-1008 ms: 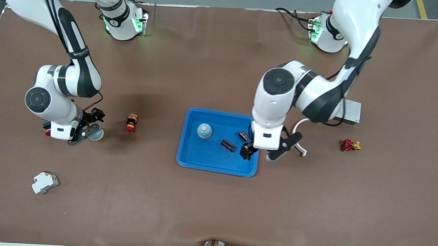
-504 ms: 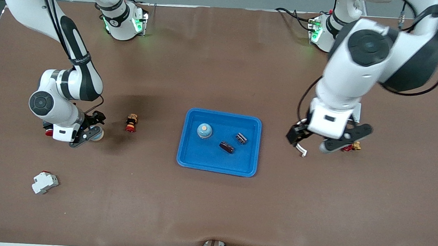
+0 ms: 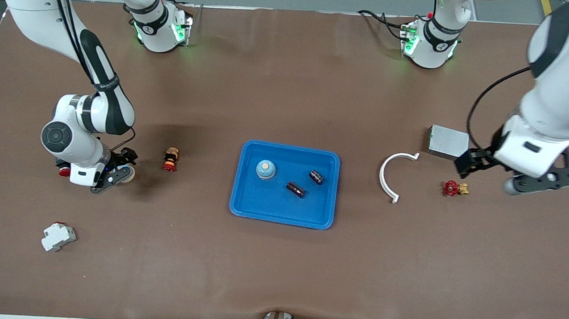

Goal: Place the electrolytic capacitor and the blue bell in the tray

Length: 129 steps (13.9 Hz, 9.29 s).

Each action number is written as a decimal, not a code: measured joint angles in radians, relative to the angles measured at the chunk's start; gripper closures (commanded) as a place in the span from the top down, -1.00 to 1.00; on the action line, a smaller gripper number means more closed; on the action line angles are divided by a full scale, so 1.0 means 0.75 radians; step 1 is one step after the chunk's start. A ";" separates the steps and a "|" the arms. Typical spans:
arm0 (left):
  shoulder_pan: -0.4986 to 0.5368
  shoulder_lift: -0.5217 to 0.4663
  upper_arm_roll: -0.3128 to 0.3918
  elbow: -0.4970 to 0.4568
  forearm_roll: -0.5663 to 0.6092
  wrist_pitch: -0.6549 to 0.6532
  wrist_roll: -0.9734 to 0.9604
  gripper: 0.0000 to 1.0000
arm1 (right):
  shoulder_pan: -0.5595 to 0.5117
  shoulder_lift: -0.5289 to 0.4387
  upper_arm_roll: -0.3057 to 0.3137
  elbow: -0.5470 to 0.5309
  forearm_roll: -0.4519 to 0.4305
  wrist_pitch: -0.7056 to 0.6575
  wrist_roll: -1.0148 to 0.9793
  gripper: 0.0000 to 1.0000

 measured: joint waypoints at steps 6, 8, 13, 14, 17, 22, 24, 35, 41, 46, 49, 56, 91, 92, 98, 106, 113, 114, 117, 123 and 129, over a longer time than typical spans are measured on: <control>0.087 -0.096 0.002 -0.001 -0.070 -0.070 0.060 1.00 | 0.000 0.006 0.000 0.007 0.000 0.003 0.000 0.72; 0.117 -0.124 0.002 -0.001 -0.083 -0.087 0.108 1.00 | 0.000 0.009 0.000 0.008 0.000 0.003 0.000 0.72; 0.139 -0.176 0.021 -0.002 -0.087 -0.140 0.265 1.00 | 0.000 0.027 0.000 0.010 0.000 0.013 0.000 -0.15; 0.106 -0.190 0.059 -0.002 -0.087 -0.159 0.283 1.00 | 0.000 0.028 0.000 0.010 0.000 0.015 0.000 -0.36; -0.119 -0.240 0.321 -0.006 -0.134 -0.231 0.379 1.00 | 0.000 0.029 0.000 0.017 0.000 0.015 0.000 -0.71; -0.163 -0.299 0.396 -0.024 -0.174 -0.325 0.432 1.00 | 0.000 0.029 0.002 0.024 0.000 -0.010 0.000 -0.71; -0.166 -0.313 0.394 -0.040 -0.174 -0.332 0.432 1.00 | 0.001 0.023 0.007 0.047 0.001 -0.081 0.007 -0.72; -0.169 -0.324 0.391 -0.050 -0.174 -0.332 0.432 1.00 | 0.320 -0.083 0.039 0.554 0.040 -0.796 0.723 -0.73; -0.167 -0.327 0.393 -0.050 -0.174 -0.332 0.431 1.00 | 0.498 0.016 0.040 0.674 0.145 -0.788 1.107 -0.73; -0.167 -0.327 0.393 -0.050 -0.174 -0.332 0.431 1.00 | 0.553 0.196 0.040 0.827 0.215 -0.692 1.239 -0.74; -0.167 -0.328 0.394 -0.050 -0.174 -0.332 0.431 1.00 | 0.598 0.249 0.040 0.845 0.215 -0.594 1.318 -0.75; -0.167 -0.328 0.394 -0.050 -0.174 -0.332 0.431 1.00 | 0.694 0.369 0.040 0.958 0.217 -0.542 1.482 -0.75; -0.164 -0.328 0.402 -0.057 -0.174 -0.330 0.429 1.00 | 0.747 0.266 0.035 1.104 0.238 -0.999 1.508 1.00; -0.164 -0.328 0.402 -0.058 -0.174 -0.330 0.429 1.00 | 0.742 0.198 0.030 1.106 0.238 -1.120 1.508 1.00; -0.164 -0.328 0.402 -0.059 -0.174 -0.329 0.429 1.00 | 0.647 -0.165 0.023 1.090 0.238 -1.556 1.492 1.00; -0.164 -0.328 0.402 -0.059 -0.174 -0.329 0.430 1.00 | 0.481 -0.414 0.020 1.009 0.237 -1.728 1.303 1.00; -0.165 -0.328 0.399 -0.059 -0.174 -0.329 0.430 1.00 | 0.330 -0.499 0.021 0.909 0.208 -1.694 1.200 1.00; -0.165 -0.328 0.399 -0.059 -0.174 -0.329 0.430 1.00 | 0.292 -0.501 0.021 0.894 0.207 -1.668 1.167 1.00; -0.165 -0.328 0.399 -0.059 -0.174 -0.329 0.430 1.00 | 0.210 -0.510 0.021 0.827 0.205 -1.552 1.097 1.00; -0.164 -0.328 0.402 -0.059 -0.174 -0.329 0.430 1.00 | 0.051 -0.522 0.159 0.801 0.102 -1.403 1.085 1.00; -0.164 -0.329 0.403 -0.058 -0.174 -0.329 0.430 1.00 | -0.045 -0.528 0.224 0.800 0.079 -1.333 1.062 1.00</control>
